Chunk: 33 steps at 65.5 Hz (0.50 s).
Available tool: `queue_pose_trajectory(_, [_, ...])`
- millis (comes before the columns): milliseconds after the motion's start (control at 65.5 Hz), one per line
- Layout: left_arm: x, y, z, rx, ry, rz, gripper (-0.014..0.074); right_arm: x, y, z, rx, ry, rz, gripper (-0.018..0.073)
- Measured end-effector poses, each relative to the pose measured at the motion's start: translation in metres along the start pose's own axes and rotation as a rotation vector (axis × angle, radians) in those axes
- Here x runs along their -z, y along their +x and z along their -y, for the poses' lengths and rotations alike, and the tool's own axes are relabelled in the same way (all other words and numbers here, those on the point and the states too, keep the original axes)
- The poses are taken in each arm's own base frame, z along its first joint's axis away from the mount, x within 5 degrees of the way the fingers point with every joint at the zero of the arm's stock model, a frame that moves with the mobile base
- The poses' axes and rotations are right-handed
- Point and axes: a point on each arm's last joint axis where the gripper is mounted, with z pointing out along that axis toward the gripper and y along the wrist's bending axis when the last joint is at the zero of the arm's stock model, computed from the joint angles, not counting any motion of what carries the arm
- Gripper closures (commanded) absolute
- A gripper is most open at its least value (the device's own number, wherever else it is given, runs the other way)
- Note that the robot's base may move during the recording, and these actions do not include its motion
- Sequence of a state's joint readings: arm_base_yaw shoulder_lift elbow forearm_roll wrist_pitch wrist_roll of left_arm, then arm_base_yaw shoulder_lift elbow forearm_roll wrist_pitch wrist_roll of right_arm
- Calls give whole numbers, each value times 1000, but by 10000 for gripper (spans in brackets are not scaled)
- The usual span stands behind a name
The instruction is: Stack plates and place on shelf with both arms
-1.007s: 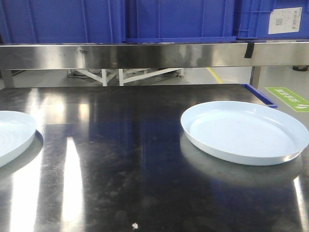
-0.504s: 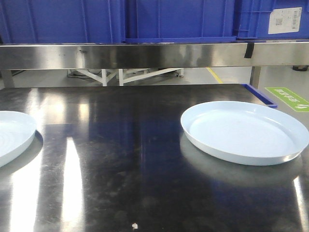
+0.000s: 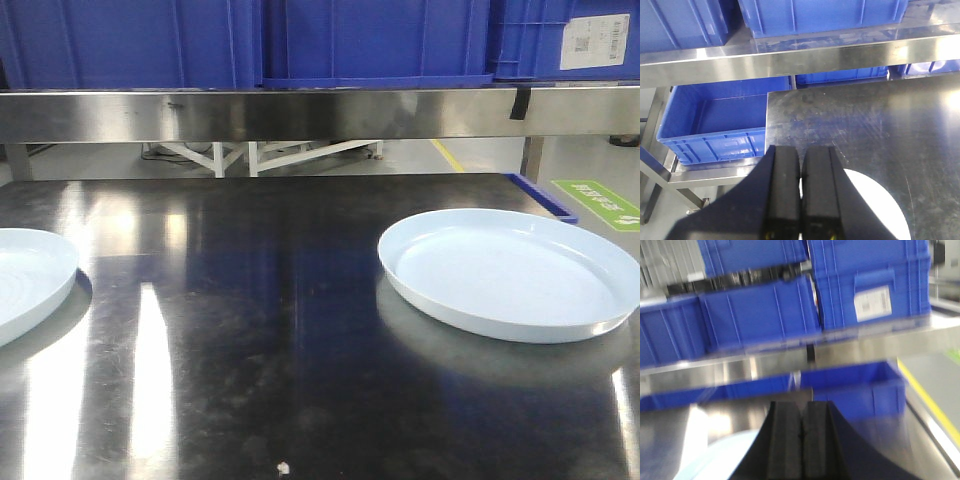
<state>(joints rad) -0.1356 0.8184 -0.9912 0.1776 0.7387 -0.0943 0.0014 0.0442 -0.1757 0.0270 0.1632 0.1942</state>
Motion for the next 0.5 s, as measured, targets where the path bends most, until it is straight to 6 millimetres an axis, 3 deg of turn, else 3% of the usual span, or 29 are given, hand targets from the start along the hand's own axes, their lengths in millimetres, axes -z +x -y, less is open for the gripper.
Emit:
queue_pose_trajectory(107, [0,0,0,0,0,0,510,-9,-32,-8,2,26,-133,528])
queue_pose_trajectory(229, [0,0,0,2,2,0,510,-47,-60,-13,67,53,-259,528])
queue_pose_trajectory(336, [0,0,0,2,2,0,510,-88,-67,-14,86,70,-367,528])
queue_pose_trajectory(504, [0,0,0,3,3,0,510,-133,-65,-14,92,82,-444,528])
